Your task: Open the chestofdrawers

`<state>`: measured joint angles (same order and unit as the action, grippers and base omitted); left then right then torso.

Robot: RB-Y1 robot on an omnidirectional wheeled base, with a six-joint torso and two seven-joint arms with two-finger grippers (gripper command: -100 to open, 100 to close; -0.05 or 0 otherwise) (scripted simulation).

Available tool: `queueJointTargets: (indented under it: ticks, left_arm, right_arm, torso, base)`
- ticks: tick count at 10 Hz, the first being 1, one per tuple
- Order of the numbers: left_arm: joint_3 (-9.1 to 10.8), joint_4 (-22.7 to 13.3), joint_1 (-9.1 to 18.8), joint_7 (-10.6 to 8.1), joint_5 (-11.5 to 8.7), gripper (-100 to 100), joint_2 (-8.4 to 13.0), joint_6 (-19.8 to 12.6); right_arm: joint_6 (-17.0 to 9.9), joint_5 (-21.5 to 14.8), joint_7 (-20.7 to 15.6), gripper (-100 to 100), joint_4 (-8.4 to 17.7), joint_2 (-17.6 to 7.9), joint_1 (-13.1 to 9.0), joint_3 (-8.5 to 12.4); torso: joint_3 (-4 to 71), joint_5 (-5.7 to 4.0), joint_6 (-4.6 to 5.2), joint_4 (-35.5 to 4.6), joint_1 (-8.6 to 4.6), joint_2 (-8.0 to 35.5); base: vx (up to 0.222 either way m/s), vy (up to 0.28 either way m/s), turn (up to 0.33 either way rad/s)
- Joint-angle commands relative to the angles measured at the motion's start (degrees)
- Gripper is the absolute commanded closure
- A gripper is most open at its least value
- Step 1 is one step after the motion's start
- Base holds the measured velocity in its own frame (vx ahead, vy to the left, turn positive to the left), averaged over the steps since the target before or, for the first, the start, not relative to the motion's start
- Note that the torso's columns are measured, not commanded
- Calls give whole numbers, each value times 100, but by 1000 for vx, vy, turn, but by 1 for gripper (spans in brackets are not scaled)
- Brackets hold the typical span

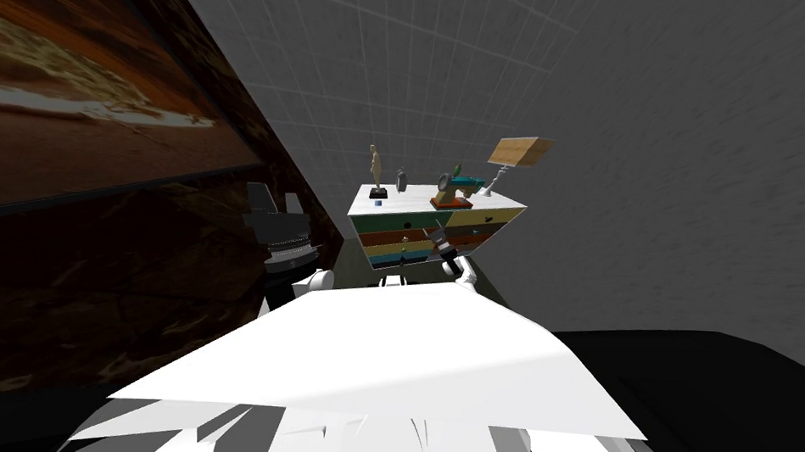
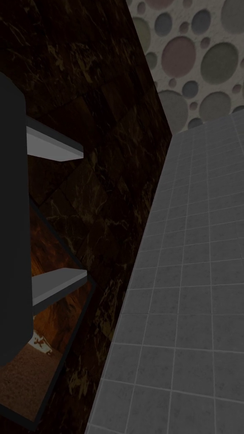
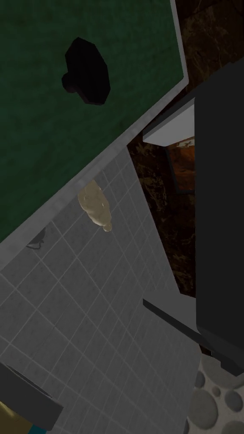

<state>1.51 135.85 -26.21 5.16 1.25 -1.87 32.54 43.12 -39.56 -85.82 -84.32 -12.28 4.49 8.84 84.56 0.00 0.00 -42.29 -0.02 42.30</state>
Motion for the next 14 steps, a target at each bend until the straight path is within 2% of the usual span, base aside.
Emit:
queueJointTargets:
  ticks: [1, 2, 3, 4, 5, 6, 9, 10, 11, 13, 14]
  left_arm:
    - [0, 0, 0, 0, 0, 0, 0, 0]
    - [0, 0, 0, 0, 0, 0, 0, 0]
    - [0, 0, 0, 0, 0, 0, 0, 0]
    - [0, 0, 0, 0, 0, 0, 0, 0]
    - [0, 0, 0, 0, 0, 0, 0, 0]
    - [0, 0, 0, 0, 0, 0, 0, 0]
    - [0, 0, 0, 0, 0, 0, 0, 0]
    - [0, 0, 0, 0, 0, 0, 0, 0]
    - [0, 0, 0, 0, 0, 0, 0, 0]
    - [0, 0, 0, 0, 0, 0, 0, 0]
    - [0, 0, 0, 0, 0, 0, 0, 0]
  right_arm:
    - [22, -181, -383, -100, 132, -69, -9, 40]
    - [43, -343, -584, -100, 283, -109, -36, 79]
    - [43, -343, -684, -100, 283, -109, -36, 79]
    - [63, -511, -893, -100, 437, -122, -59, 117]
    - [63, -511, -985, -100, 437, -122, -59, 117]
    - [81, -676, -1192, -100, 586, -103, -78, 152]
    - [97, -837, -1547, -100, 731, -46, -95, 186]
    - [111, -986, -1776, -100, 865, 51, -109, 216]
    - [111, -986, -1797, -100, 865, 51, -109, 216]
    - [134, -1243, -2165, -100, 1091, 381, -130, 266]
    - [134, -1243, -2221, -100, 1091, 381, -130, 266]
  torso:
    - [2, 0, 1, 1, 3, -4]
    - [2, 0, -1, 1, 1, -3]
    - [2, 0, 1, 1, 4, -5]
    - [0, 0, -1, 0, -1, 0]
    - [1, 0, 1, 1, 3, -4]
    - [0, 0, -1, 0, 2, 0]
    - [1, 0, 0, 0, 1, -2]
    - [1, 0, 0, 0, 0, -1]
    - [1, 0, 1, 1, 2, -3]
    - [-1, 0, 1, 0, 2, 0]
    - [3, 1, -1, 1, 6, -5]
  base:
    - [49, 49, -46]
    - [58, 57, -65]
    - [42, 45, -37]
    - [57, 52, -70]
    - [46, 50, -35]
    - [53, 51, -55]
    - [49, 39, -40]
    - [54, 38, -57]
    - [40, 36, -28]
    - [48, 39, -59]
    - [45, 40, -16]
